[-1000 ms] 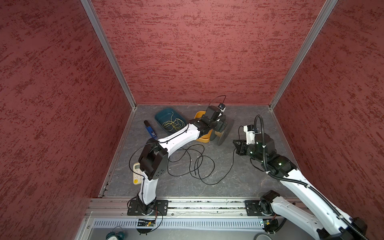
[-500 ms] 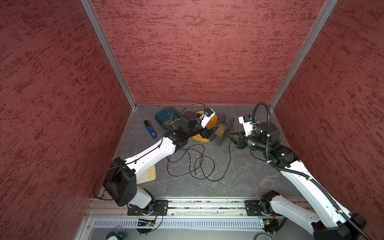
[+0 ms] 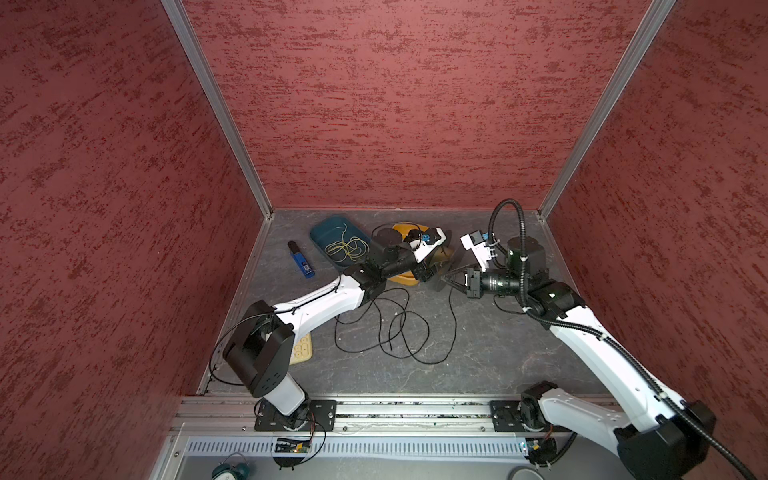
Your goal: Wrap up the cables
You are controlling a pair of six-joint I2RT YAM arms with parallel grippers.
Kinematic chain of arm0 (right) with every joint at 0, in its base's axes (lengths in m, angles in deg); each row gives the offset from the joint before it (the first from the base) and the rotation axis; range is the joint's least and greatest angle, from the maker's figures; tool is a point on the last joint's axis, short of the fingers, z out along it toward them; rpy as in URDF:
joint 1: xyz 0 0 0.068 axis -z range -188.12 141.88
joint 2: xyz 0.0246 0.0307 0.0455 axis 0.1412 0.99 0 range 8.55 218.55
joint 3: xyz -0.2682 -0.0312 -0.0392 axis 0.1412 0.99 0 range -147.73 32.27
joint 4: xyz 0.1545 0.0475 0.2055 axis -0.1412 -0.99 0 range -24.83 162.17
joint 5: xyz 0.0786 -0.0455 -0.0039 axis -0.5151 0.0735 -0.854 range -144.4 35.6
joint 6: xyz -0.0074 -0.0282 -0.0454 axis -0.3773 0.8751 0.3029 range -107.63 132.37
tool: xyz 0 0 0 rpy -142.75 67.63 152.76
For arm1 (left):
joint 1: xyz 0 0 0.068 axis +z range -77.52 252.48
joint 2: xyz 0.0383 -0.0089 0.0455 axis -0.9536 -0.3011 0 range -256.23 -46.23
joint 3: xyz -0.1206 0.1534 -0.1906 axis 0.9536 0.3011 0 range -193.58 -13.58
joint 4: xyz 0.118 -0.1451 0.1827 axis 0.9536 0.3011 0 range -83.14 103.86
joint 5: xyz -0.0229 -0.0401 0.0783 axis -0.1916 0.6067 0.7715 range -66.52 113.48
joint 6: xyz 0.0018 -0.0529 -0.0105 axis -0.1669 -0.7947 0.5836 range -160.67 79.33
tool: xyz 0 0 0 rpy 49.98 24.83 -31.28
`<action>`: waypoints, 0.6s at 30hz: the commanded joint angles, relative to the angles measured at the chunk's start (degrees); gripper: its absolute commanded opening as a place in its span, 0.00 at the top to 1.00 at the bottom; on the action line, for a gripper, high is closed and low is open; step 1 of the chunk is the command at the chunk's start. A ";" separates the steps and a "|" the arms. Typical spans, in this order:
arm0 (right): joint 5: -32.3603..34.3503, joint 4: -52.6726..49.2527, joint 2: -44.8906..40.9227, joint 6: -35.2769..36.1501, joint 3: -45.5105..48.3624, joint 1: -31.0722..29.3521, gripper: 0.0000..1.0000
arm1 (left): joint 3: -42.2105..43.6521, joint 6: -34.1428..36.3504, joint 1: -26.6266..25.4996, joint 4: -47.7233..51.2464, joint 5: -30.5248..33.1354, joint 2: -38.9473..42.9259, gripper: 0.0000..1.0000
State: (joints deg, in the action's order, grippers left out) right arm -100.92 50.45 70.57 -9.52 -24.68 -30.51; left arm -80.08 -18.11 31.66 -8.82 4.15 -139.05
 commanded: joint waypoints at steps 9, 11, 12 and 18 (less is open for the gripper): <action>-0.06 1.48 0.59 0.44 -2.19 0.43 1.00 | -2.35 1.47 0.04 -6.16 -1.15 -2.05 0.61; 2.01 1.48 0.00 0.38 -1.79 0.50 1.00 | -2.06 1.34 -0.12 -5.40 -0.72 -1.41 0.81; 3.62 1.18 -0.30 0.51 -1.70 0.60 0.97 | -1.77 1.08 -0.19 -4.92 -0.37 -0.95 0.90; 19.09 -0.78 -4.02 -0.10 -1.05 0.57 0.64 | -6.46 -4.11 -0.73 9.45 4.50 0.01 1.00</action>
State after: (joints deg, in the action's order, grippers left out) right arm -91.22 49.62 69.52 -9.96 -24.68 -30.18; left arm -82.73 -18.72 31.35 -7.84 5.78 -140.62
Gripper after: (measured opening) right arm 0.337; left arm 0.065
